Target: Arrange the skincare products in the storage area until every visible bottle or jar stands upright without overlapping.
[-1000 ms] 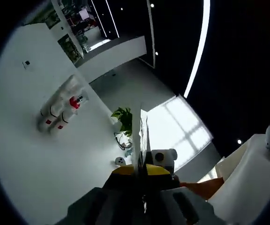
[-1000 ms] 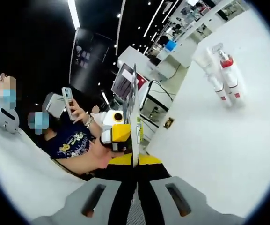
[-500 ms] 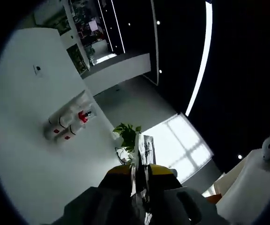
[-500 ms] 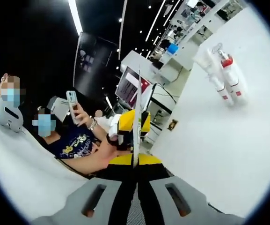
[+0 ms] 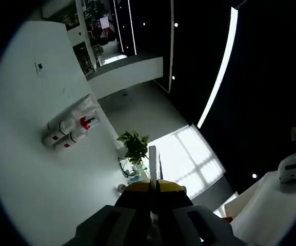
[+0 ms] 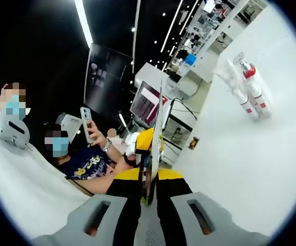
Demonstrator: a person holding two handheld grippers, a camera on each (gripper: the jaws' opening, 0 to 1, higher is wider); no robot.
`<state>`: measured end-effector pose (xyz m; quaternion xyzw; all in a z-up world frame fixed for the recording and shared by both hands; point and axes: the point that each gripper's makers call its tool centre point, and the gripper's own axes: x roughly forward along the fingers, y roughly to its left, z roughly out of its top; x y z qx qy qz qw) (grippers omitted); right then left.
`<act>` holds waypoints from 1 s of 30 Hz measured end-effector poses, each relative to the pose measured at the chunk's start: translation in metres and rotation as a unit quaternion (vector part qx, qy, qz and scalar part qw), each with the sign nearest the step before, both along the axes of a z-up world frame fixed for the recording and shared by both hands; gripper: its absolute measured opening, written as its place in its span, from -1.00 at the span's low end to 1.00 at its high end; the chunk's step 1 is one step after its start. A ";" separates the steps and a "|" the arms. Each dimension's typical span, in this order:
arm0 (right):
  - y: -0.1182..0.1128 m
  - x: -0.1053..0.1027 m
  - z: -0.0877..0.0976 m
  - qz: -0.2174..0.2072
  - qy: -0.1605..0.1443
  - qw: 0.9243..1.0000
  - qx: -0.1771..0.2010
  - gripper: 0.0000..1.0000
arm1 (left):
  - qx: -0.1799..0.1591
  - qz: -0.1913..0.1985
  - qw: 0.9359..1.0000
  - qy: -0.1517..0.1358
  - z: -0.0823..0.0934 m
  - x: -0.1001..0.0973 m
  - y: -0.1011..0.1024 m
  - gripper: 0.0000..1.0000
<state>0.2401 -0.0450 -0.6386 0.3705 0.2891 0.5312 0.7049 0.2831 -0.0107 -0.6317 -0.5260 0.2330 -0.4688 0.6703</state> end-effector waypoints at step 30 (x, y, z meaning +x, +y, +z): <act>-0.016 0.023 0.015 -0.051 0.031 0.997 0.058 -1.00 | 0.003 -0.073 0.997 0.000 -0.004 -0.034 -0.028 -0.89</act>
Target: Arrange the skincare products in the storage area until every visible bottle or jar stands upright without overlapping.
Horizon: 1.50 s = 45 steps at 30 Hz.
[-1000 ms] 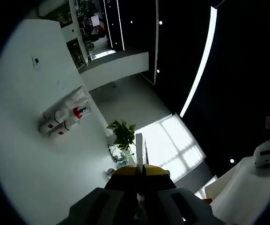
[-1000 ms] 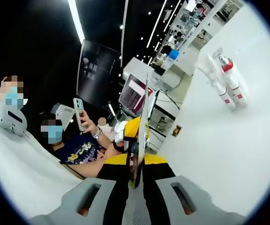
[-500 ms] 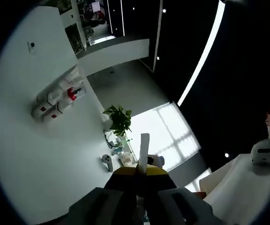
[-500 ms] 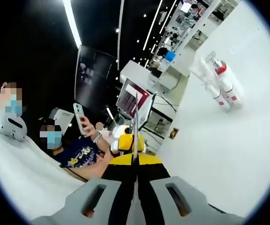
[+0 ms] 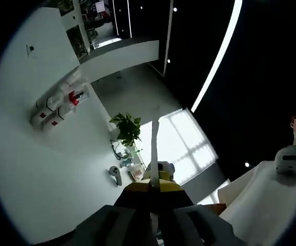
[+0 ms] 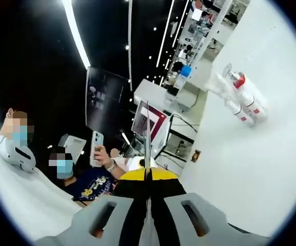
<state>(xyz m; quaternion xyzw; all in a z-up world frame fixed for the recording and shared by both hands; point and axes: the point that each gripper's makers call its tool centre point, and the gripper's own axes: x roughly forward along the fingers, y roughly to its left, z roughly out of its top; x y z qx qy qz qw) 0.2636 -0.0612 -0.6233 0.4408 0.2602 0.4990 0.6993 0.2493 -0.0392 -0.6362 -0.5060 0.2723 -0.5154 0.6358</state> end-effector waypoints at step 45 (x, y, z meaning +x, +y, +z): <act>-0.031 0.015 -0.066 -0.115 -0.097 0.949 -0.278 0.15 | 0.075 0.054 0.995 -0.021 -0.024 0.039 0.018 -0.98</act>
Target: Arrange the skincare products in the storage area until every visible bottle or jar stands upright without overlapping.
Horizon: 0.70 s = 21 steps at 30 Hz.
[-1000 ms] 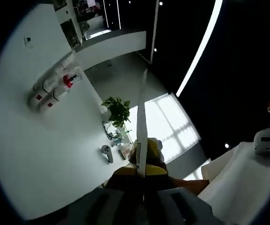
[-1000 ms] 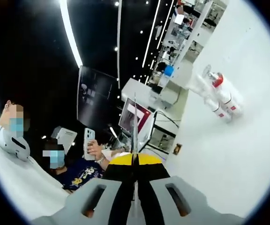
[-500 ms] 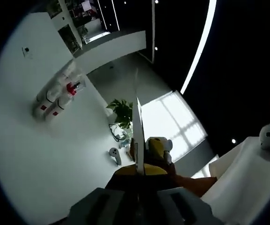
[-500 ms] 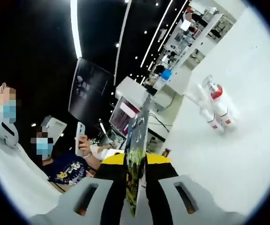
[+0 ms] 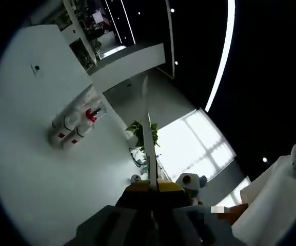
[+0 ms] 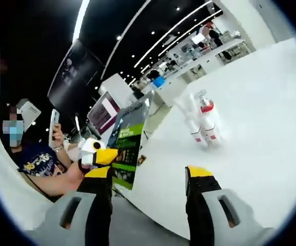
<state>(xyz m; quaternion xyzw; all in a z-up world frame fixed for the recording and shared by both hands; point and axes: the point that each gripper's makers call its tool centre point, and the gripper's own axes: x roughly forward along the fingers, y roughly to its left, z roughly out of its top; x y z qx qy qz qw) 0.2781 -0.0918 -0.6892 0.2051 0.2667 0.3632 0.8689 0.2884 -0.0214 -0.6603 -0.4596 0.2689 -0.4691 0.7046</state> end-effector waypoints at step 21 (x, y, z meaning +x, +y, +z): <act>-0.034 -0.020 -0.091 0.015 -0.077 0.943 -0.323 0.12 | 0.015 0.061 0.998 -0.007 0.002 0.034 0.029 -0.98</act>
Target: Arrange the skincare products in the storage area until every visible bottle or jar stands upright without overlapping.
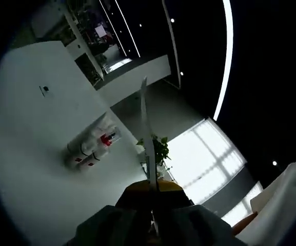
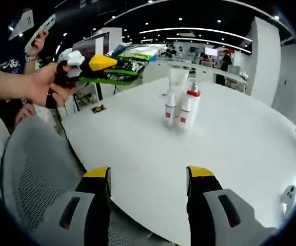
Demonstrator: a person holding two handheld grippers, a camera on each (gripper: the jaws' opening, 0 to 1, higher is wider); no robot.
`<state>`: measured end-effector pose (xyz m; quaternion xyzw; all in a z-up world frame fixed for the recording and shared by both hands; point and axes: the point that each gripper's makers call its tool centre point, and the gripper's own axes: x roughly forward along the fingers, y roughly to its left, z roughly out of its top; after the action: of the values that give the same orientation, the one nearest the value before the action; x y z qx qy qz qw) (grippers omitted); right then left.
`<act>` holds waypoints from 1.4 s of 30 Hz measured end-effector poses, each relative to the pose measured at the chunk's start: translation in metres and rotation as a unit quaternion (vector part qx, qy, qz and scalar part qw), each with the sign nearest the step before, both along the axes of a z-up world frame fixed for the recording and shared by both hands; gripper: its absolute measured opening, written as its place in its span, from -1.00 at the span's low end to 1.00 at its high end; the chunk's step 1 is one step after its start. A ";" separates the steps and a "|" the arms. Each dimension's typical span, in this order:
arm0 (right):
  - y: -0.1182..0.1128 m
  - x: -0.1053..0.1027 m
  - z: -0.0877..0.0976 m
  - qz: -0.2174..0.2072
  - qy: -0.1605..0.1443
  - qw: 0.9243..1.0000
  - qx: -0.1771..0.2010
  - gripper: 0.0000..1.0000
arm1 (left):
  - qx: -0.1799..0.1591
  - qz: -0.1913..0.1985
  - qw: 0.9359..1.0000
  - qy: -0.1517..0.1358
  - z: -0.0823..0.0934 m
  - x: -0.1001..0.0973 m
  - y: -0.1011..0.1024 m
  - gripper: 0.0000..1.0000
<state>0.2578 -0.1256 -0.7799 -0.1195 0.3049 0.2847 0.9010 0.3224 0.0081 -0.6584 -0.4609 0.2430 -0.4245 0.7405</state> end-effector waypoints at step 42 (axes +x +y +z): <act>0.016 0.001 -0.020 0.010 0.057 0.998 -0.026 0.13 | 0.045 0.044 0.997 0.051 -0.056 0.070 0.017 -0.97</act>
<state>0.2591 -0.1096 -0.8000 -0.1298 0.3619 0.2918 0.8758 0.3922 0.0247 -0.7143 -0.4580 0.2788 -0.3564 0.7652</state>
